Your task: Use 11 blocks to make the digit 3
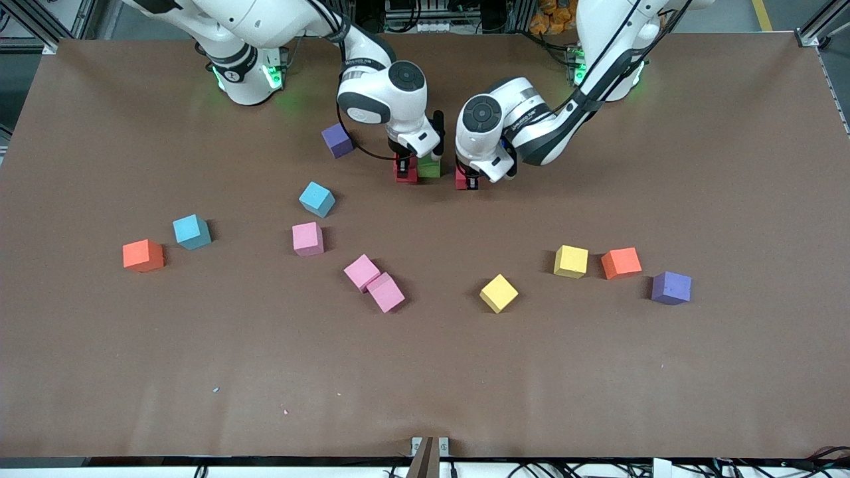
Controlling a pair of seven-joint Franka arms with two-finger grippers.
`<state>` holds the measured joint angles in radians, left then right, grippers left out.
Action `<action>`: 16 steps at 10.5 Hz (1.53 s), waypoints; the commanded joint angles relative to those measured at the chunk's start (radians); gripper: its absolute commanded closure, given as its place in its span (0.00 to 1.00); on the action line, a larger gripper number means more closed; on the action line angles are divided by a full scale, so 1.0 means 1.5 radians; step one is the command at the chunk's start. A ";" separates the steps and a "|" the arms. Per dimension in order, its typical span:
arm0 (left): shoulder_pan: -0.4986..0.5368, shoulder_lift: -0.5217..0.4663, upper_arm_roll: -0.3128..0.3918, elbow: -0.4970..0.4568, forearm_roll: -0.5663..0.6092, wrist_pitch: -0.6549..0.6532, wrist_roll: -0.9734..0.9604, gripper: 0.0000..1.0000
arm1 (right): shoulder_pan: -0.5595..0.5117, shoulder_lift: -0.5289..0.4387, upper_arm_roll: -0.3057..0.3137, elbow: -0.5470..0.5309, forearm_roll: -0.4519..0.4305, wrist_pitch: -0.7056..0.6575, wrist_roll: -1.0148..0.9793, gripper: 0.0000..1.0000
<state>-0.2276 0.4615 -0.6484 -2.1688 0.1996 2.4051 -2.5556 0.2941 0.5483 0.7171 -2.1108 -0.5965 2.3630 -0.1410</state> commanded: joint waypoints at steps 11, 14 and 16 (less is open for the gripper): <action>-0.008 0.002 -0.004 -0.005 -0.032 0.025 -0.029 1.00 | -0.027 0.016 0.020 0.015 -0.027 -0.006 0.011 0.00; -0.011 0.007 -0.005 -0.003 -0.033 0.026 -0.040 1.00 | -0.051 0.007 0.047 0.015 -0.027 -0.028 0.012 0.00; -0.024 0.008 -0.005 -0.002 -0.033 0.030 -0.055 1.00 | -0.062 -0.001 0.065 0.015 -0.025 -0.055 0.014 0.00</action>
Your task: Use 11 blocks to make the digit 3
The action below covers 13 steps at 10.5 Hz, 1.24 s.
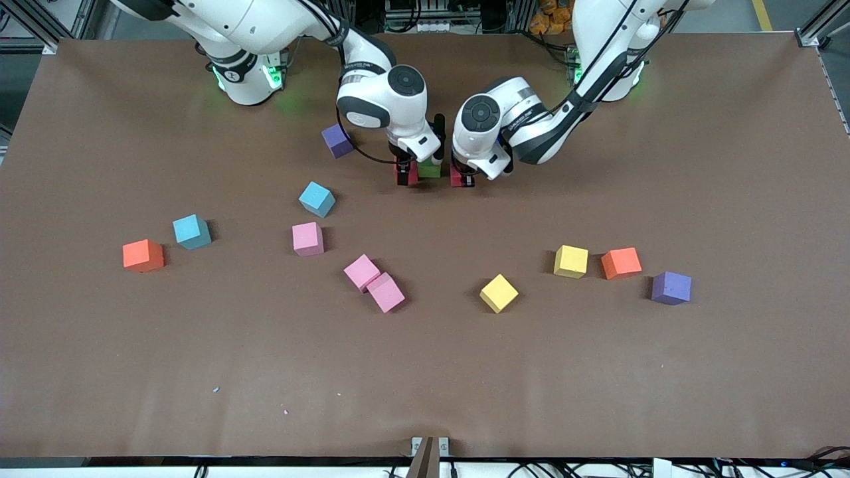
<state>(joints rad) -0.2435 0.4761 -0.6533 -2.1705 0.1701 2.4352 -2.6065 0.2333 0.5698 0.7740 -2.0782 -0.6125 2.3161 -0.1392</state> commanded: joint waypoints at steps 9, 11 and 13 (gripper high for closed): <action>-0.038 0.014 -0.001 0.001 -0.012 0.036 -0.034 1.00 | -0.135 -0.065 0.105 -0.006 0.019 -0.121 0.013 0.00; -0.038 0.015 0.000 0.001 -0.009 0.036 -0.034 1.00 | -0.139 -0.094 0.091 -0.010 0.037 -0.137 0.010 0.00; -0.039 0.015 0.000 0.002 -0.009 0.036 -0.034 1.00 | -0.139 -0.127 0.058 -0.012 0.078 -0.139 -0.027 0.00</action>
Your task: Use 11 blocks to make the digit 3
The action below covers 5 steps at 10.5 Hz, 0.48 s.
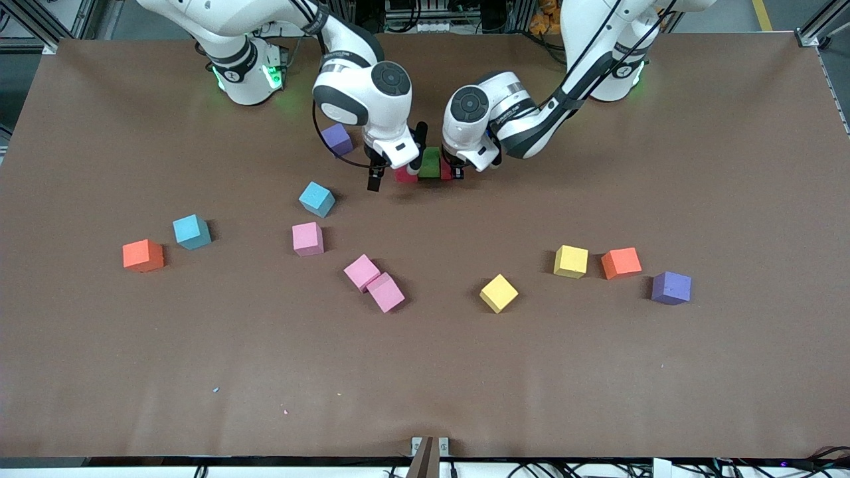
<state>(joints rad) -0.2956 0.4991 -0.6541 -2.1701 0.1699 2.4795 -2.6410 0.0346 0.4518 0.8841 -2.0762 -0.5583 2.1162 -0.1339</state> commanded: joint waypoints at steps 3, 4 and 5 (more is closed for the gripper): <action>-0.012 0.004 0.000 0.003 -0.008 0.008 -0.011 1.00 | 0.009 -0.190 -0.125 -0.053 0.227 -0.003 -0.213 0.00; -0.013 0.004 0.000 0.003 -0.005 0.008 -0.011 1.00 | 0.024 -0.228 -0.164 -0.064 0.273 -0.008 -0.232 0.00; -0.012 0.005 0.000 0.003 -0.004 0.009 -0.011 0.91 | 0.036 -0.251 -0.188 -0.076 0.312 -0.016 -0.231 0.00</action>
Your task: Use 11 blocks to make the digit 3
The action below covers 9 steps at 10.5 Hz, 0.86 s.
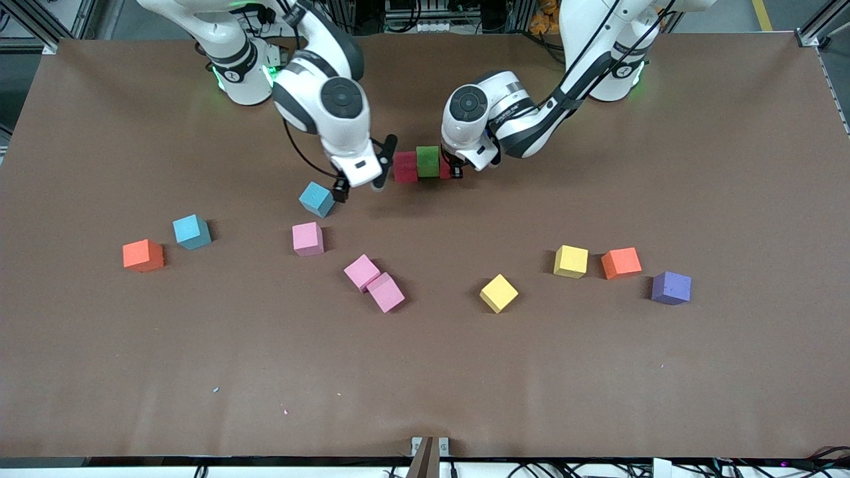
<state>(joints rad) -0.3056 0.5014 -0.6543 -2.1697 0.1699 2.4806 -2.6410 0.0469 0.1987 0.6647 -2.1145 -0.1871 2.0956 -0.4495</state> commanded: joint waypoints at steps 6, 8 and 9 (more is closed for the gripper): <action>0.002 0.001 -0.001 0.007 -0.007 0.001 -0.022 0.00 | 0.048 -0.112 -0.138 -0.043 0.136 -0.050 0.096 0.00; 0.001 -0.023 -0.003 0.008 -0.007 -0.018 -0.037 0.00 | 0.050 -0.108 -0.162 -0.007 0.133 -0.093 0.096 0.00; -0.001 -0.038 -0.010 0.008 -0.009 -0.034 -0.039 0.00 | 0.050 -0.104 -0.175 0.002 0.123 -0.103 0.095 0.00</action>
<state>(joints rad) -0.3049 0.4972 -0.6539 -2.1535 0.1699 2.4715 -2.6745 0.1035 0.0498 0.4355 -2.1375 -0.0126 1.9806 -0.3223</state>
